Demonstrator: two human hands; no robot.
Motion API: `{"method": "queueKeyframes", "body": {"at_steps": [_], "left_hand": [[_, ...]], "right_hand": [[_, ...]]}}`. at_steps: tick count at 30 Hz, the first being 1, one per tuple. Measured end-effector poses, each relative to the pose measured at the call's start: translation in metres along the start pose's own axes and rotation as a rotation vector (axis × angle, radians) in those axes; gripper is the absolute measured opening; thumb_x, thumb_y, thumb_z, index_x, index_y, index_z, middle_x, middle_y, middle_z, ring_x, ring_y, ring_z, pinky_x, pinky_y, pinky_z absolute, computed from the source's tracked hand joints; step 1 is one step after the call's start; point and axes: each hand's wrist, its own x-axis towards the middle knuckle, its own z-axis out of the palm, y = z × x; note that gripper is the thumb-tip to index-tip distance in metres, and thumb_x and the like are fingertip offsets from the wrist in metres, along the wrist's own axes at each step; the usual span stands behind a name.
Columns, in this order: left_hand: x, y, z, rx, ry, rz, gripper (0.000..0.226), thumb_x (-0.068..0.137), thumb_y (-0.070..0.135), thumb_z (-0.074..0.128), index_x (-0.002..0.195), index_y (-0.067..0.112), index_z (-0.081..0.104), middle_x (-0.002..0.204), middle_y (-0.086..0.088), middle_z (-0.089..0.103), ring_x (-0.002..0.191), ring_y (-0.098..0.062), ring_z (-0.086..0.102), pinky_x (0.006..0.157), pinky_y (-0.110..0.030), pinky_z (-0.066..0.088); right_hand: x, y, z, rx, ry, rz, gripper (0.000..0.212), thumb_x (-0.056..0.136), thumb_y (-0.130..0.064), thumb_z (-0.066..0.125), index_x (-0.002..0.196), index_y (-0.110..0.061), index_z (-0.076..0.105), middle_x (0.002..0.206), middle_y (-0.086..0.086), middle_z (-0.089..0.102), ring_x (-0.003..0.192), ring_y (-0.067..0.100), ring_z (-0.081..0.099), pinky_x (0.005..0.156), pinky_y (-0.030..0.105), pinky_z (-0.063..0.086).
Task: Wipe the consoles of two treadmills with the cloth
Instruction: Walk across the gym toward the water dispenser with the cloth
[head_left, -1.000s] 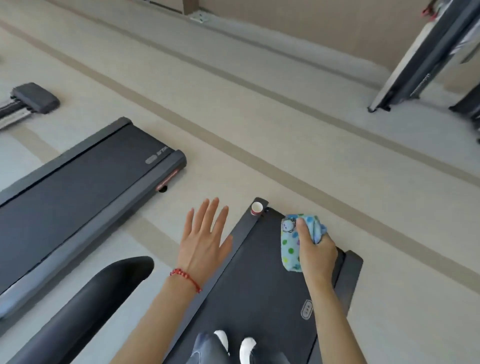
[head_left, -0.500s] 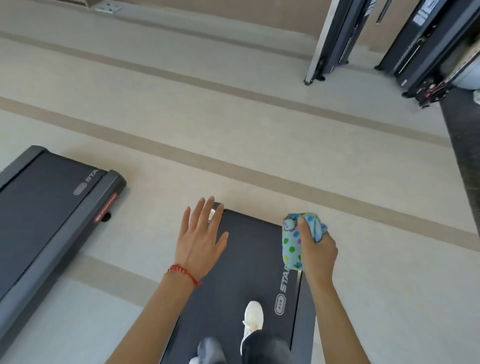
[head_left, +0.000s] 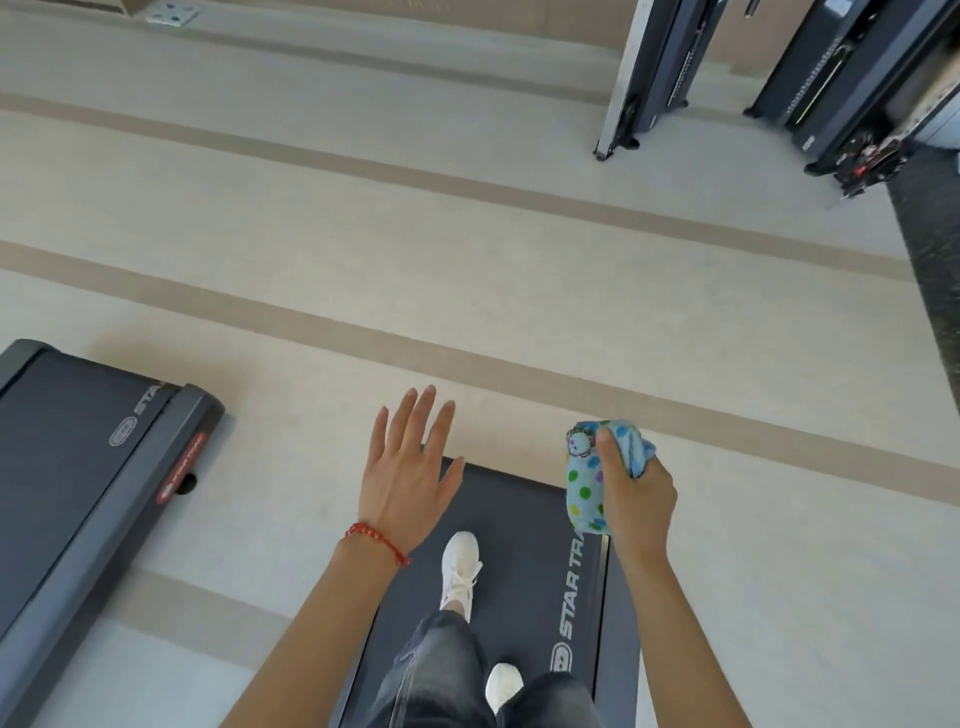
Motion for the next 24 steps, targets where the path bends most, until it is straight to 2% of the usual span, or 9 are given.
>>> {"method": "queueKeyframes", "body": {"at_steps": [6, 11, 16, 24], "left_hand": [[0.088, -0.04, 0.025, -0.022, -0.021, 0.045, 0.052, 0.09, 0.037, 0.036, 0.133, 0.009, 0.038, 0.139, -0.018, 0.045, 0.13, -0.031, 0.031, 0.107, -0.047, 0.021], [0.151, -0.058, 0.032, -0.019, -0.042, 0.071, 0.052, 0.09, 0.038, 0.034, 0.134, 0.009, 0.038, 0.139, -0.018, 0.045, 0.131, -0.031, 0.032, 0.107, -0.05, 0.029], [0.206, -0.059, 0.045, -0.022, -0.048, 0.078, 0.052, 0.091, 0.038, 0.035, 0.133, 0.008, 0.041, 0.139, -0.018, 0.045, 0.131, -0.032, 0.034, 0.108, -0.047, 0.023], [0.297, -0.045, 0.071, -0.043, -0.024, 0.007, 0.052, 0.089, 0.037, 0.036, 0.133, 0.009, 0.04, 0.138, -0.018, 0.046, 0.131, -0.031, 0.032, 0.104, -0.053, 0.03]], "right_hand": [[0.068, -0.032, 0.052, 0.016, 0.031, 0.01, 0.029, 0.083, -0.037, 0.062, 0.083, -0.008, 0.061, 0.073, -0.003, 0.059, 0.066, 0.005, 0.055, 0.055, 0.017, 0.042], [0.112, -0.061, 0.084, 0.022, 0.045, 0.012, 0.026, 0.083, -0.036, 0.063, 0.079, -0.011, 0.059, 0.071, -0.005, 0.058, 0.065, 0.002, 0.054, 0.052, 0.013, 0.04], [0.16, -0.081, 0.1, 0.012, 0.051, -0.012, 0.024, 0.083, -0.033, 0.064, 0.079, -0.01, 0.059, 0.069, -0.006, 0.057, 0.064, 0.001, 0.053, 0.046, 0.001, 0.039], [0.264, -0.115, 0.115, -0.016, -0.009, -0.057, 0.022, 0.084, -0.033, 0.063, 0.081, -0.012, 0.059, 0.071, -0.01, 0.057, 0.066, 0.0, 0.053, 0.051, 0.007, 0.04]]}}
